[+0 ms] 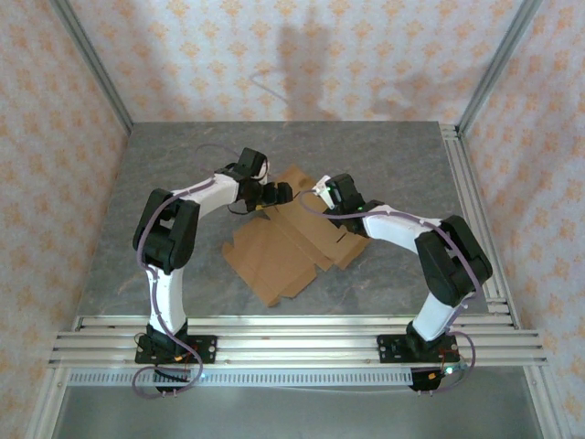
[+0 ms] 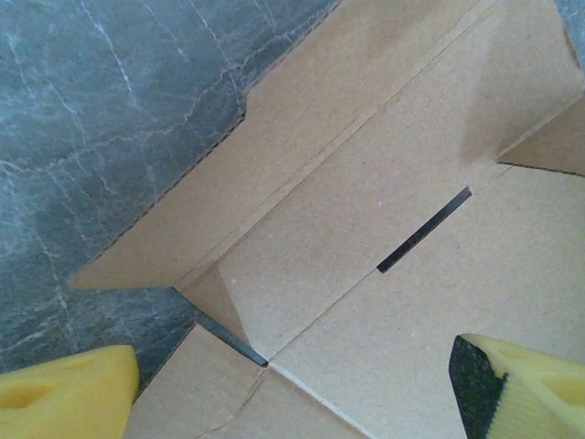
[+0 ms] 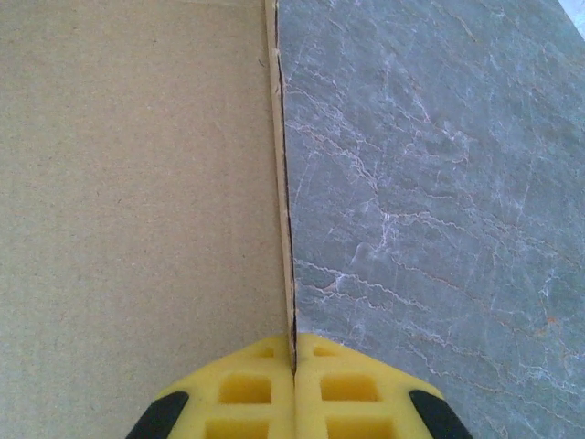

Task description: Fold the paper box

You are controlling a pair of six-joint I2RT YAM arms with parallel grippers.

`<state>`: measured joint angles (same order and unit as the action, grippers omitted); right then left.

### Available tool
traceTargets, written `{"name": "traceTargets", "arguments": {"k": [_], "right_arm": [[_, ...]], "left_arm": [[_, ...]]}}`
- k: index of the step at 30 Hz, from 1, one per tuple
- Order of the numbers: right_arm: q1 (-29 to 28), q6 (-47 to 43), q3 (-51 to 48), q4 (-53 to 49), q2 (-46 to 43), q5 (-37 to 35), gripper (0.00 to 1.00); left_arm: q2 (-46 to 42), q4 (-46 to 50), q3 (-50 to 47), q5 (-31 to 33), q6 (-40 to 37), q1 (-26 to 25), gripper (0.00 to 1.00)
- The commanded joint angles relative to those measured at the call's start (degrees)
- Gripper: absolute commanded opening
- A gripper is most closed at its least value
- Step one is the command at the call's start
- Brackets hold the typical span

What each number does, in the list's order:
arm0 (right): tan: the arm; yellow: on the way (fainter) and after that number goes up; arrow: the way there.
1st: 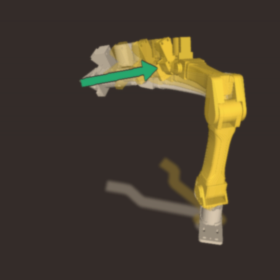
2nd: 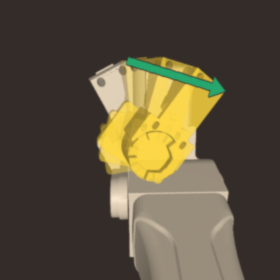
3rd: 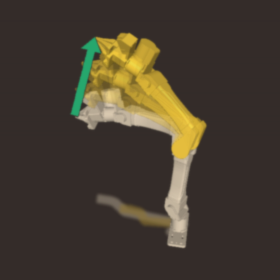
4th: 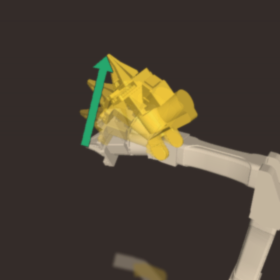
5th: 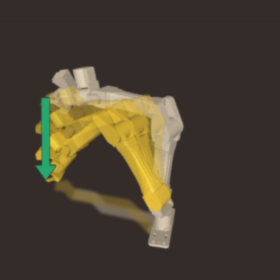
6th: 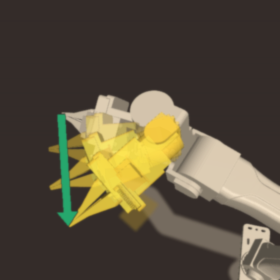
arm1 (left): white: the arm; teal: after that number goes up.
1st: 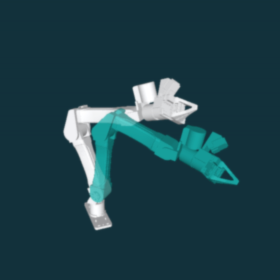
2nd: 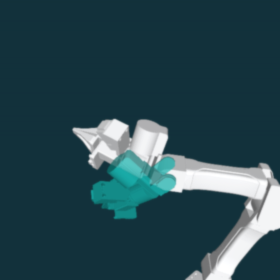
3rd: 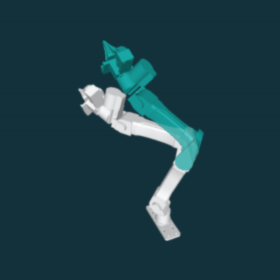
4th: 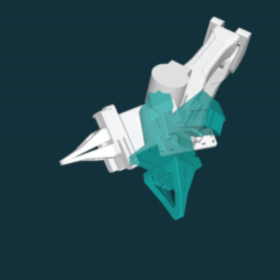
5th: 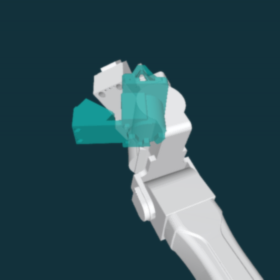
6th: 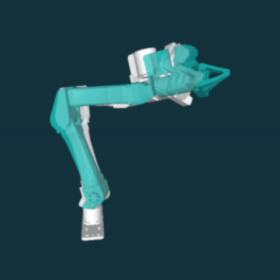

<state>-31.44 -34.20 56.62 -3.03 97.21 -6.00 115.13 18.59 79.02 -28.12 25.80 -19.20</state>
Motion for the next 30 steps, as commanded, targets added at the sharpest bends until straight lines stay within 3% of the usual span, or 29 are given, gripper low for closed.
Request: {"name": "traceTargets", "arguments": {"k": [1, 30], "right_arm": [[-0.03, 0.53, -0.37, 0.35, -1.5, 0.29, 0.0], [0.37, 0.7, -0.38, 0.64, -1.0, 0.38, 0.0]], "left_arm": [[-3.0, 0.78, -0.53, -1.96, -0.44, -1.43, 0.89], [-3.51, 2.1, -2.24, -2.89, 2.47, -4.61, 0.89]]}}
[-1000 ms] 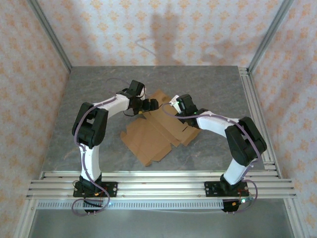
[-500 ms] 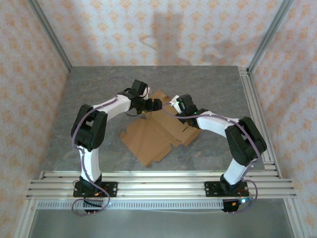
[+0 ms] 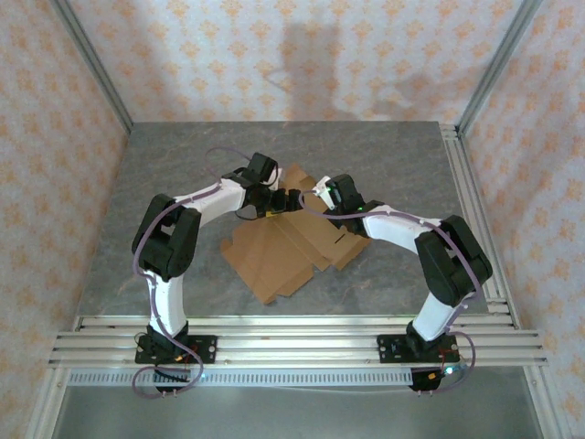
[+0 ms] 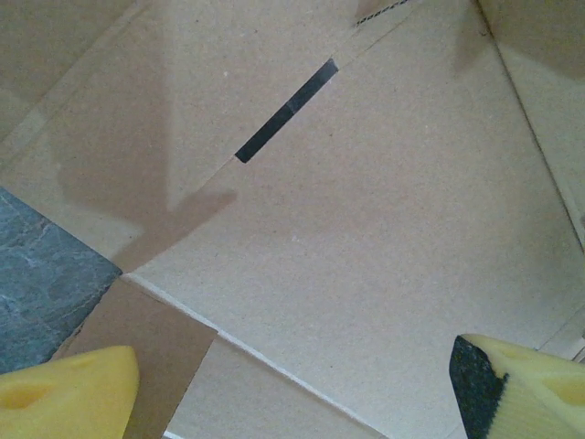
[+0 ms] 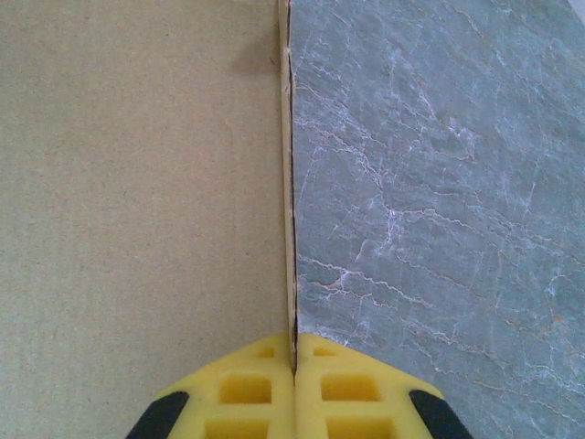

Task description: Fold the paper box

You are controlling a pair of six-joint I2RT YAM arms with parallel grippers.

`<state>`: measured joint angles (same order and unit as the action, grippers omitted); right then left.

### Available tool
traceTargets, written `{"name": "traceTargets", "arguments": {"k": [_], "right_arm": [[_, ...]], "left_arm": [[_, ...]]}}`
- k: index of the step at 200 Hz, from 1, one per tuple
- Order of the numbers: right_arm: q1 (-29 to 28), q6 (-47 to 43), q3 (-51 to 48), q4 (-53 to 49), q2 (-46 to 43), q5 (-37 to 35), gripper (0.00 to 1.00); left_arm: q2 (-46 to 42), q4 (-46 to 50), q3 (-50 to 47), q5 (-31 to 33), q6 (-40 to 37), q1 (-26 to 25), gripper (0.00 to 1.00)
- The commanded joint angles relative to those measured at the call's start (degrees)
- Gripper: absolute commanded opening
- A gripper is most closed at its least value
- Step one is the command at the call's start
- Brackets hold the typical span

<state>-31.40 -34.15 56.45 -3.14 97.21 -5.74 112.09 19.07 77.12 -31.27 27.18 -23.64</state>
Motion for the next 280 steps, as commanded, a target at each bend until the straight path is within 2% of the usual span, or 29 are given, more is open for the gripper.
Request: {"name": "traceTargets", "arguments": {"k": [1, 105, 157, 233, 280], "right_arm": [[0.34, 0.75, -0.21, 0.74, -0.98, 0.11, 0.0], [0.37, 0.43, 0.43, 0.31, -0.87, -0.02, 0.0], [0.45, 0.38, 0.68, 0.1, -1.04, -0.57, 0.0], [0.36, 0.0, 0.25, 0.13, -1.97, -1.31, 0.0], [-1.0, -3.05, -0.41, 1.69, -2.36, -7.45, 0.0]], "left_arm": [[-0.08, 1.38, -0.39, 0.16, 1.33, -0.13, 0.89], [2.81, -0.04, -1.51, 1.02, 2.03, -0.23, 0.89], [-4.19, -0.44, -1.68, 2.55, 1.83, -0.25, 0.9], [-14.0, -3.17, -5.32, 9.96, 2.0, 0.08, 0.92], [-16.28, -5.15, -8.21, 11.59, 3.11, 1.9, 0.94]]}}
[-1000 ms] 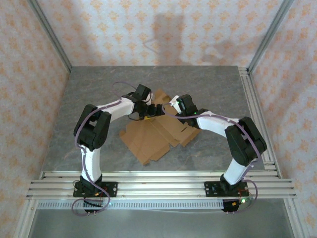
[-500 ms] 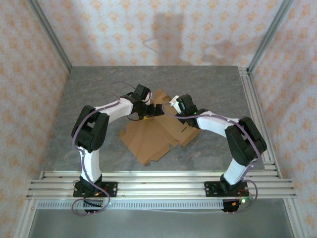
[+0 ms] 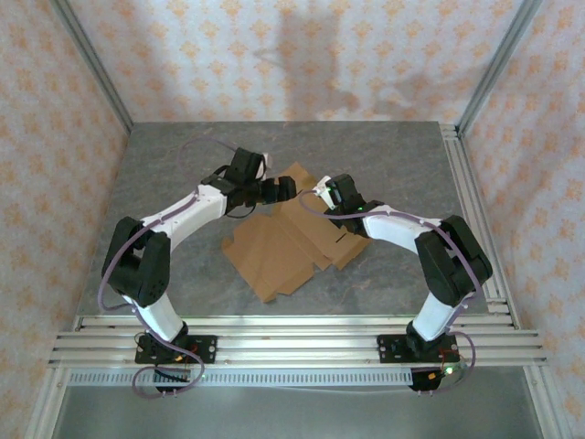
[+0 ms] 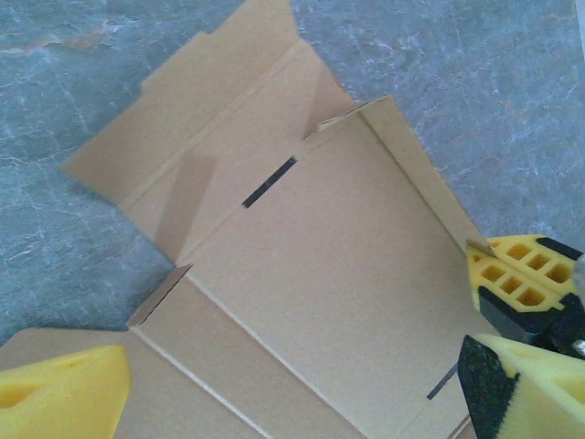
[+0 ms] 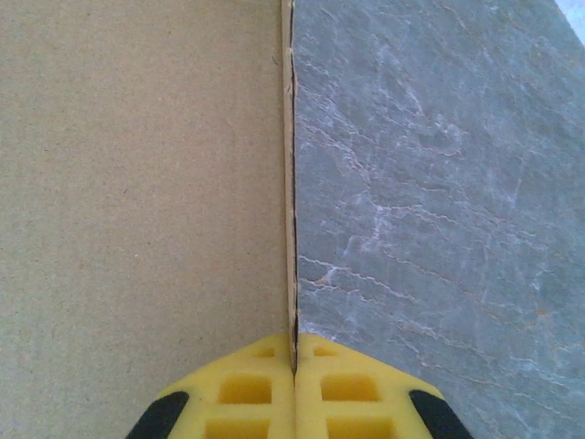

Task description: Fold the paper box

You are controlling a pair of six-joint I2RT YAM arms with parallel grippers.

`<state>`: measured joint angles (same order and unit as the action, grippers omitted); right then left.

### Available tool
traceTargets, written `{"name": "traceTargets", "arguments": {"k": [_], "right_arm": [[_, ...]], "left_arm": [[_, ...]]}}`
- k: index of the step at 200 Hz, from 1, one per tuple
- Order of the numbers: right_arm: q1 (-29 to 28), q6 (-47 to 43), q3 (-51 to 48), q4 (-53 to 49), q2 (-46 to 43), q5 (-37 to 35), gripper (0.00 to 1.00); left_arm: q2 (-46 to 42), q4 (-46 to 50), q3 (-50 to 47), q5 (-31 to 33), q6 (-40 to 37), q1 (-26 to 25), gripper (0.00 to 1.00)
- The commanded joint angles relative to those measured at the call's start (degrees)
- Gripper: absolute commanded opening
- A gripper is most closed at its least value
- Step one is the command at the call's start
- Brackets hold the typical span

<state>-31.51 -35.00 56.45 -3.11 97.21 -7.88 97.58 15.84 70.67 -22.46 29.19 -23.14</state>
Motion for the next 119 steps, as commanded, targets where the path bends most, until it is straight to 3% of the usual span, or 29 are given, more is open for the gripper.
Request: {"name": "traceTargets", "arguments": {"k": [1, 78, 119], "right_arm": [[-0.91, -2.27, -0.48, 1.73, -2.32, -5.48, 0.0], [-3.47, -8.59, -1.36, 5.34, -3.25, -14.35, 0.0], [-3.39, -3.87, 0.49, -2.03, -3.35, -4.28, 0.0]], "left_arm": [[-1.82, -2.02, -1.77, 2.73, 1.12, 1.46, 0.95], [-3.88, -3.95, -4.58, 2.9, 4.39, 3.52, 0.98], [-3.65, -4.6, -4.6, 1.37, 5.24, 3.77, 0.99]]}}
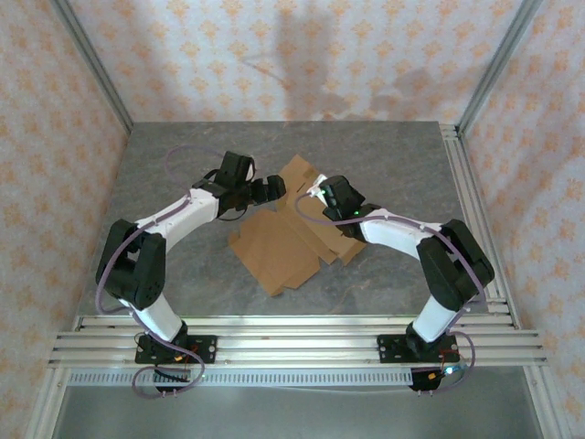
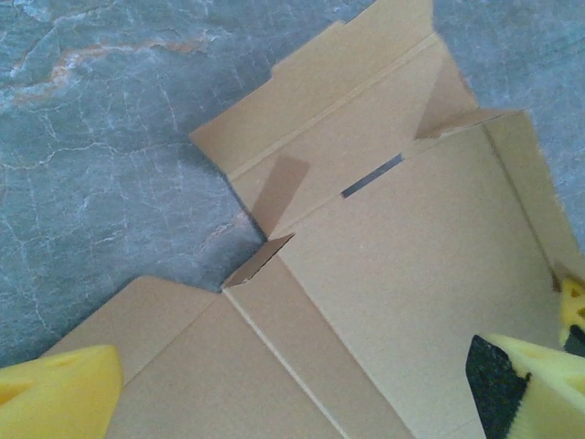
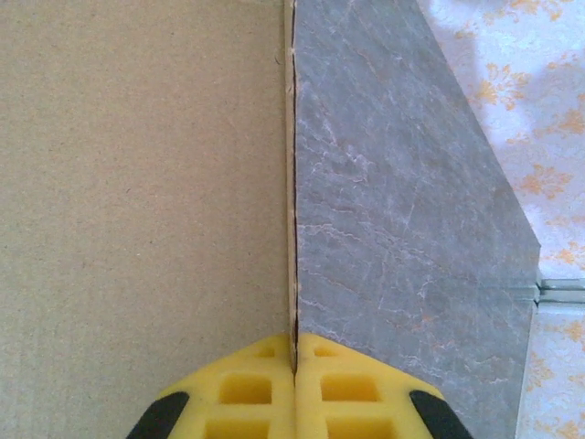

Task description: Fold the paper box

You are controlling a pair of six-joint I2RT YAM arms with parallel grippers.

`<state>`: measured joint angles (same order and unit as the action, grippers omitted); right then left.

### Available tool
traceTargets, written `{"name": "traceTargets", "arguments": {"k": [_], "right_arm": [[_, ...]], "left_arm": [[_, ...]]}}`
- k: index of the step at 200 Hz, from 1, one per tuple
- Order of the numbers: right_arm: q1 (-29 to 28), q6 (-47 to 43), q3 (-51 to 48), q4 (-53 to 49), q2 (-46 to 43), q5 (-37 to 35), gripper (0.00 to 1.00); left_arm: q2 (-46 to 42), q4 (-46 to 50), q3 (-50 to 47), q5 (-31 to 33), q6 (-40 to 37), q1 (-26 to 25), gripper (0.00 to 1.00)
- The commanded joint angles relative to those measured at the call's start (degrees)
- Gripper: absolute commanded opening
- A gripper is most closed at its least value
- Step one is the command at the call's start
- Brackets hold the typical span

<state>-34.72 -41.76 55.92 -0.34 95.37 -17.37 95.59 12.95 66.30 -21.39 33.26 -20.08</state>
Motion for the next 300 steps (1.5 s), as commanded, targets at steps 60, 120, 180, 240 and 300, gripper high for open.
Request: {"name": "traceTargets", "arguments": {"k": [60, 120, 180, 240, 300], "right_arm": [[4.67, 16.06, 6.2, -13.08, 2.6, 29.38, 0.06], [7.9, 19.62, 11.47, -16.81, 7.11, 31.69, 0.23], [11.54, 18.89, 12.48, -21.48, 6.71, 37.6, 0.48], [11.88, 18.08, 18.26, -28.79, 12.98, 36.86, 0.48], [11.92, 16.58, 21.26, -30.33, 16.52, 35.54, 0.34]], "left_arm": [[-1.94, 0.98, 0.74, 0.29, 0.12, 0.74, 1.0], [-2.21, 1.86, 1.1, 0.1, -0.36, 0.74, 1.0], [-2.44, 2.04, 1.24, -0.18, -0.74, 0.72, 1.0], [-2.43, 2.06, 1.19, -1.05, -1.07, 0.74, 1.0], [-2.6, 2.7, 1.33, -0.88, -1.61, 0.74, 1.0]]}}
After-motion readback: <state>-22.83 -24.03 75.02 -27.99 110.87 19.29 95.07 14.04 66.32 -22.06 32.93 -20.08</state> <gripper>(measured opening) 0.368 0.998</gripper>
